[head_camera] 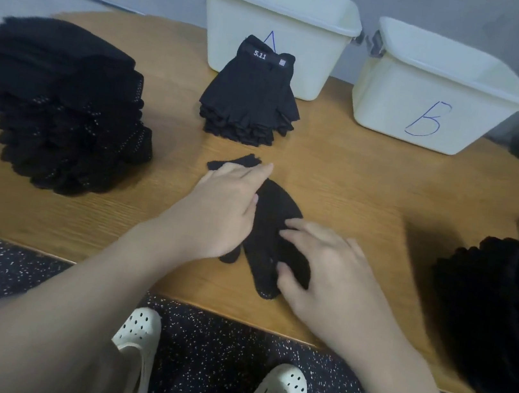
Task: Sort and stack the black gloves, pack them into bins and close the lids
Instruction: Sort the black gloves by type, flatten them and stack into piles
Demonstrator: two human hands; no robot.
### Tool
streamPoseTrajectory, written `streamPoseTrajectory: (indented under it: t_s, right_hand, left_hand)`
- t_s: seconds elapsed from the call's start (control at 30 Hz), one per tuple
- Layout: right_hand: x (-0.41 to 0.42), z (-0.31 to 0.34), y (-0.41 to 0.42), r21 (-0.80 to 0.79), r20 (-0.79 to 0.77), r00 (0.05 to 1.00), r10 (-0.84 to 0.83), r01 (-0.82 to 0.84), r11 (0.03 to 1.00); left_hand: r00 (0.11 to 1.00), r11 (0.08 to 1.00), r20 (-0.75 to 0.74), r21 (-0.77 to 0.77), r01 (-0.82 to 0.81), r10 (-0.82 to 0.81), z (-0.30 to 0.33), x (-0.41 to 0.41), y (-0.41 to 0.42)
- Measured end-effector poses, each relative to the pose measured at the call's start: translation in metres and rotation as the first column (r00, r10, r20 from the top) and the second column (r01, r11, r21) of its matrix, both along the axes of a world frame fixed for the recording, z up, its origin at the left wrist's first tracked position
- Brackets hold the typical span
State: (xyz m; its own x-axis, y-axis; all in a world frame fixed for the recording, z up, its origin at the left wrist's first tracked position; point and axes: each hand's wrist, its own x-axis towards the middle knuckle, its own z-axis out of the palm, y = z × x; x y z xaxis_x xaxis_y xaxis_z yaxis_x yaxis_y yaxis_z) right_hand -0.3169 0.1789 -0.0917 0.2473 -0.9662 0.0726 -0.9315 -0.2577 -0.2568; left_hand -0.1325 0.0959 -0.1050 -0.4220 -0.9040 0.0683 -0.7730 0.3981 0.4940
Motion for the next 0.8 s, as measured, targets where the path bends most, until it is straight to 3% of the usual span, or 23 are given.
streamPoseTrajectory:
  t_s: [0.13, 0.23, 0.37, 0.53, 0.8]
  right_hand:
    - [-0.008, 0.002, -0.017, 0.029, -0.014, 0.993, -0.117, 0.117, 0.993]
    - [0.001, 0.002, -0.028, -0.046, 0.067, 0.98, -0.187, 0.19, 0.981]
    - [0.046, -0.005, -0.036, -0.112, 0.109, 0.988, -0.106, 0.118, 0.987]
    - [0.076, -0.02, -0.049, 0.025, 0.008, 0.999, -0.044, 0.044, 0.999]
    - [0.06, -0.023, -0.037, 0.131, -0.101, 0.981, -0.167, 0.18, 0.975]
  left_hand:
    - [0.994, 0.989, 0.112, -0.144, 0.011, 0.005, -0.002, 0.031, -0.002]
    - [0.995, 0.978, 0.095, -0.202, 0.045, -0.027, -0.005, 0.045, 0.001]
    - [0.997, 0.989, 0.065, -0.138, 0.053, -0.045, -0.008, 0.054, 0.004]
    - [0.999, 0.998, -0.025, -0.052, 0.018, -0.02, -0.006, 0.058, 0.003]
    - [0.996, 0.998, -0.058, -0.014, -0.068, 0.067, -0.008, 0.051, 0.002]
